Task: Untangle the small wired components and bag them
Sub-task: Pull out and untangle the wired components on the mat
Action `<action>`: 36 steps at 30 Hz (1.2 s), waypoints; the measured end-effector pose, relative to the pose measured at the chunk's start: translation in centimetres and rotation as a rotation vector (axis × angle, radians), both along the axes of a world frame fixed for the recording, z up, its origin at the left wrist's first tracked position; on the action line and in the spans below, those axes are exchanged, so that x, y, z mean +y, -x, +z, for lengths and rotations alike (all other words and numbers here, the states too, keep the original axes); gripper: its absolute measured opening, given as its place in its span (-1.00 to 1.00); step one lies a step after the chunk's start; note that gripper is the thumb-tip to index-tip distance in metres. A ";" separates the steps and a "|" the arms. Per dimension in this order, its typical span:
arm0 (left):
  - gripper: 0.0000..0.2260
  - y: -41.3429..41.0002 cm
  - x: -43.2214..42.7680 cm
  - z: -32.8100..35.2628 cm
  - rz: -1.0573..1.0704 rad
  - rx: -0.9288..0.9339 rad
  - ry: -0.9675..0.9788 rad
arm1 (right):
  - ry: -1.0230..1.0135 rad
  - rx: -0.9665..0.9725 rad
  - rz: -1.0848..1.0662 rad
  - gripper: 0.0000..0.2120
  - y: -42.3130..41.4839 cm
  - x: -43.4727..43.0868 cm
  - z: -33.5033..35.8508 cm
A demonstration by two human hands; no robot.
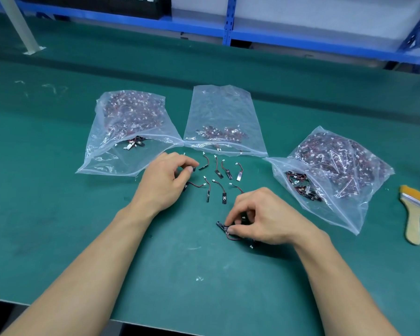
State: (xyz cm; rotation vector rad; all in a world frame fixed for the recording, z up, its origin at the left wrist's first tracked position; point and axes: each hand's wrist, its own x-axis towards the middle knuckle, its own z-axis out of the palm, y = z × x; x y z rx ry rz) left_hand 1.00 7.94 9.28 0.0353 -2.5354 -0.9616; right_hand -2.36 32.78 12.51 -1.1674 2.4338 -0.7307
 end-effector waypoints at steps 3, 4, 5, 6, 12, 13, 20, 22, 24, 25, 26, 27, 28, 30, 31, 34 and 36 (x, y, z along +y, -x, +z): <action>-0.85 0.0 -0.1 0.0 0.004 -0.005 -0.011 | 0.007 -0.013 -0.020 -0.97 0.1 0.1 -0.1; -0.85 0.0 -0.1 0.0 0.006 -0.004 -0.015 | 0.021 -0.022 -0.027 -0.97 0.1 0.1 -0.1; -0.85 0.0 0.0 0.0 0.009 -0.002 -0.019 | 0.044 -0.042 -0.039 -0.97 0.1 0.1 -0.2; -0.84 0.0 0.0 0.0 0.010 0.000 -0.021 | 0.078 -0.066 -0.056 -0.96 0.1 0.1 -0.2; -0.84 0.0 -0.1 0.0 0.016 0.000 -0.029 | 0.247 -0.125 -0.210 -0.88 0.2 0.2 0.0; -0.84 0.0 -0.1 0.0 0.017 0.001 -0.030 | 0.263 -0.135 -0.230 -0.86 0.3 0.2 0.1; -0.85 0.0 0.0 0.1 0.018 0.008 -0.037 | 0.354 -0.204 -0.292 -0.81 0.2 0.4 0.6; -0.85 0.0 0.0 0.1 0.018 0.005 -0.039 | 0.378 -0.222 -0.283 -0.86 0.1 0.6 0.7; -0.85 0.0 0.0 0.1 0.016 0.004 -0.035 | 0.377 -0.250 -0.265 -0.90 0.1 0.7 0.8; -0.85 0.0 0.0 0.1 0.015 0.003 -0.034 | 0.376 -0.262 -0.256 -0.88 0.0 0.7 0.7; -0.85 -0.1 0.0 0.1 0.014 0.002 -0.034 | 0.381 -0.270 -0.252 -0.86 0.0 0.8 0.7; -0.85 -0.1 0.0 0.1 0.014 0.001 -0.036 | 0.392 -0.276 -0.250 -0.85 0.0 0.8 0.7; -0.85 -0.1 0.0 0.1 0.014 -0.001 -0.038 | 0.409 -0.278 -0.251 -0.84 0.0 0.7 0.8; -0.85 -0.1 0.0 0.1 0.014 -0.003 -0.037 | 0.449 -0.256 -0.258 -0.82 0.0 0.5 1.0; -0.85 -0.1 0.1 0.1 0.013 -0.003 -0.035 | 0.464 -0.235 -0.263 -0.80 0.0 0.4 1.1; -0.85 -0.1 0.1 0.2 0.009 -0.004 -0.034 | 0.475 -0.212 -0.271 -0.79 0.1 0.4 1.1; -0.85 -0.1 0.1 0.2 0.007 -0.003 -0.032 | 0.486 -0.223 -0.279 -0.81 0.3 0.4 1.0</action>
